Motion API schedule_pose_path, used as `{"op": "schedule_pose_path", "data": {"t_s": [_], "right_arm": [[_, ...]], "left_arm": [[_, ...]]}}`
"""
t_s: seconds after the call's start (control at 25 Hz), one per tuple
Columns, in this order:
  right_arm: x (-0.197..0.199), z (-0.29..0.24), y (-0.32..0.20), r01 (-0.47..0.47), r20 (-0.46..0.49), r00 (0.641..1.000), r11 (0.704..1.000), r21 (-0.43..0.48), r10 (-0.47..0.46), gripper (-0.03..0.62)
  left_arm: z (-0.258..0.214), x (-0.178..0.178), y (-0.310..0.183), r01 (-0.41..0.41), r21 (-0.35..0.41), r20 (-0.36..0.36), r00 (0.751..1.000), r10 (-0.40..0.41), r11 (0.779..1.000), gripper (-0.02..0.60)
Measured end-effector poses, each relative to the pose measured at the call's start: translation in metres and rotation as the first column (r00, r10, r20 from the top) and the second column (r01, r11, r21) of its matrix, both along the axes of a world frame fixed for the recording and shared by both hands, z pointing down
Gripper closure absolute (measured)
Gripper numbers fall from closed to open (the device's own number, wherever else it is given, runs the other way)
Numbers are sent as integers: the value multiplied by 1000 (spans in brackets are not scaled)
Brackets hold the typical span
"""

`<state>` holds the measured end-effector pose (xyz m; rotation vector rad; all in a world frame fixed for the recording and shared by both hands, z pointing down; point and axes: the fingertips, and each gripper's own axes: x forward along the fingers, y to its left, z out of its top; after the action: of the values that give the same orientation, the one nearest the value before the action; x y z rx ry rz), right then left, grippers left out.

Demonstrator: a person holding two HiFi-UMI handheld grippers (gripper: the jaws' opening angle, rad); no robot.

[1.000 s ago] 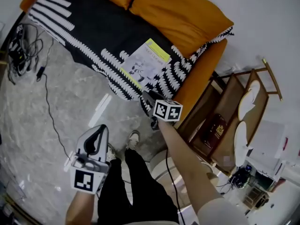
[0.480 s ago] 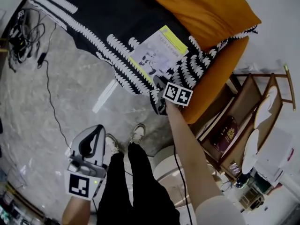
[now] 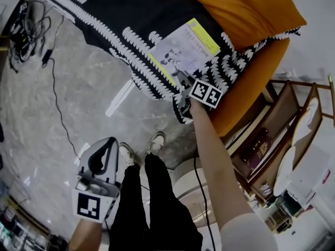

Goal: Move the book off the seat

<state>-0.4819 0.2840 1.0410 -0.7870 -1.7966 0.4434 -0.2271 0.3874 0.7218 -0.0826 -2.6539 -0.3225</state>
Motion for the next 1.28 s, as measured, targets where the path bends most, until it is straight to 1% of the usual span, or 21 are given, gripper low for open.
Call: {"op": "schedule_pose_path", "data": {"t_s": [0.08,0.2,0.28,0.32,0.44,0.52,0.64,0.68,0.76,0.8,0.88,0.92,0.96,1.0,1.04,1.08,1.12,1.16,1.2,1.24,1.28], "right_arm": [[-2,-4,-1,-27,-26,999,999,-35,26,404],[-2,-20,0,-97,-78,993,986,-137,87,407],[-1,-36,0,-113,-62,993,978,-174,104,418],[-2,-44,1,-109,-39,994,977,-183,104,436],[-4,-56,8,-97,-4,995,976,-197,99,442],[-6,-54,15,-87,-4,996,978,-187,88,440],[-6,-47,26,-43,1,999,988,-146,44,422],[-6,-41,29,-37,-16,999,991,-131,35,406],[-5,-21,31,-44,-87,996,995,-89,36,377],[-4,-10,31,-51,-119,992,997,-62,43,349],[-7,1,30,-76,-147,987,996,-37,70,385],[-9,-1,31,-97,-156,984,993,-63,86,382],[-11,-8,31,-128,-171,979,985,-116,107,384],[-13,-17,31,-168,-191,973,968,-187,132,395],[-15,-28,30,-207,-206,966,945,-254,157,406],[-19,-39,31,-237,-209,962,923,-304,178,413],[-24,-49,33,-256,-203,959,908,-333,196,414],[-30,-55,37,-269,-196,958,899,-345,211,411],[-35,-58,44,-276,-190,957,897,-345,221,394],[-38,-56,52,-270,-182,958,905,-330,220,386],[-38,-49,60,-251,-169,963,921,-297,208,378]], "left_arm": [[0,1,-3,5,3,-5,1000,-5,1000,565],[-2,4,-4,12,4,-6,1000,-12,1000,565],[-4,5,-4,12,4,-9,1000,-12,1000,565],[-5,3,-4,14,5,-8,1000,-14,1000,565],[-6,0,-2,24,12,0,1000,-24,1000,565],[-4,1,-2,31,16,0,1000,-31,999,565],[2,8,-5,42,25,-10,999,-42,999,565],[4,10,-6,43,27,-14,999,-42,999,565],[8,15,-7,46,29,-27,999,-45,999,565],[10,18,-6,50,29,-34,998,-49,998,565],[15,22,-4,59,28,-45,997,-58,998,565],[16,22,-3,65,27,-45,997,-64,998,565],[17,23,-2,69,25,-41,997,-68,997,565],[16,23,-1,73,24,-37,997,-72,997,565],[16,25,-2,76,28,-38,996,-75,997,565],[17,27,-3,78,35,-46,996,-77,996,565],[19,30,-4,80,39,-54,995,-78,996,565],[19,32,-4,83,36,-56,995,-80,996,565],[20,34,-2,85,31,-52,995,-84,996,565],[20,36,-1,89,29,-50,995,-88,996,565],[21,38,-1,93,33,-52,994,-91,995,565]]}}
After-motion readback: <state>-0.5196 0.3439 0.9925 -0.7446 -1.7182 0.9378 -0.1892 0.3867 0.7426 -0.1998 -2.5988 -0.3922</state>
